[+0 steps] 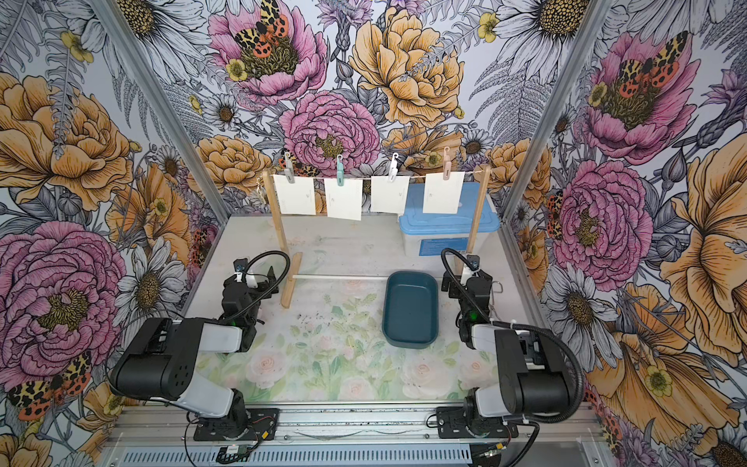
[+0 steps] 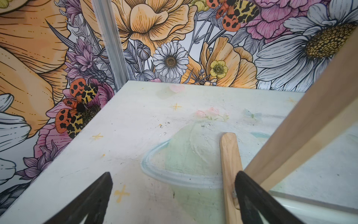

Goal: Remove the postcards from the strings
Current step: Pinch the postcard on the clothesline.

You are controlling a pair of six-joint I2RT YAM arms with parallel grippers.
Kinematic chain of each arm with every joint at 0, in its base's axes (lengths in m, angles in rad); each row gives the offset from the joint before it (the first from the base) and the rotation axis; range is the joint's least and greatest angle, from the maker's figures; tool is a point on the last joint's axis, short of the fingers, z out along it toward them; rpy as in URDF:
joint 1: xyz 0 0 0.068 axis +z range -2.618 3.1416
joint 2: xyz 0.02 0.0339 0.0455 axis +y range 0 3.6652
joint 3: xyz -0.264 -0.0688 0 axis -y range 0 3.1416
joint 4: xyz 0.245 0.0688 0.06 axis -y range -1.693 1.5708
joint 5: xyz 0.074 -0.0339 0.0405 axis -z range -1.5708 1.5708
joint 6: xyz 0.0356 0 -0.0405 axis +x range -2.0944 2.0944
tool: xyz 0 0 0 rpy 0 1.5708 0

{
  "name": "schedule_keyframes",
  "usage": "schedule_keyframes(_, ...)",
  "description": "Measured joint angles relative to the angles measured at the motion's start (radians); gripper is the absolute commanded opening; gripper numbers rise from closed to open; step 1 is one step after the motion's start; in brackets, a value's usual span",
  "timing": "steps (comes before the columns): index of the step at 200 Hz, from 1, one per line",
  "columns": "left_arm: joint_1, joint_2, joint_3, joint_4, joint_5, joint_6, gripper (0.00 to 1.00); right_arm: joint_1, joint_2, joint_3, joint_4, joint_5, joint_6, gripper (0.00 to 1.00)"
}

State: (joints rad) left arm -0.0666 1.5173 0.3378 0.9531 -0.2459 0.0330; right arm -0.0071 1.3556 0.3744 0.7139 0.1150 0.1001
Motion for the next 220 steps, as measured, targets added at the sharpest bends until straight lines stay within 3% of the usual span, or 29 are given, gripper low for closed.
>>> schedule_keyframes(42, -0.043, -0.167, 0.083, -0.222, -0.093, 0.006, 0.99, -0.013, -0.269, 0.003, -0.176, 0.027, 0.099, 1.00)
schedule_keyframes(62, -0.041, -0.259, 0.170, -0.377, -0.098, -0.071, 0.99, -0.050, -0.374, 0.019, -0.291, -0.023, 0.216, 0.99)
schedule_keyframes(83, 0.009, -0.335, 0.261, -0.520, 0.023, -0.248, 0.99, -0.119, -0.439, 0.066, -0.383, -0.124, 0.327, 0.99)
schedule_keyframes(103, 0.092, -0.368, 0.301, -0.570, 0.194, -0.423, 0.99, -0.181, -0.455, 0.105, -0.425, -0.218, 0.422, 0.99)
schedule_keyframes(118, 0.105, -0.391, 0.304, -0.605, 0.269, -0.513, 0.99, -0.229, -0.458, 0.129, -0.467, -0.290, 0.486, 1.00)
schedule_keyframes(128, 0.084, -0.411, 0.304, -0.636, 0.303, -0.556, 0.99, -0.254, -0.456, 0.158, -0.515, -0.336, 0.516, 0.99)
schedule_keyframes(153, 0.017, -0.460, 0.314, -0.699, 0.398, -0.644, 0.99, -0.301, -0.441, 0.249, -0.594, -0.447, 0.570, 0.87)
schedule_keyframes(172, -0.027, -0.460, 0.336, -0.721, 0.472, -0.707, 0.88, -0.330, -0.402, 0.325, -0.621, -0.520, 0.618, 0.82)
schedule_keyframes(183, -0.057, -0.460, 0.341, -0.730, 0.499, -0.727, 0.86, -0.345, -0.378, 0.358, -0.632, -0.549, 0.648, 0.81)
schedule_keyframes(220, -0.244, -0.460, 0.351, -0.778, 0.521, -0.740, 0.82, -0.382, -0.292, 0.453, -0.705, -0.591, 0.697, 0.76)
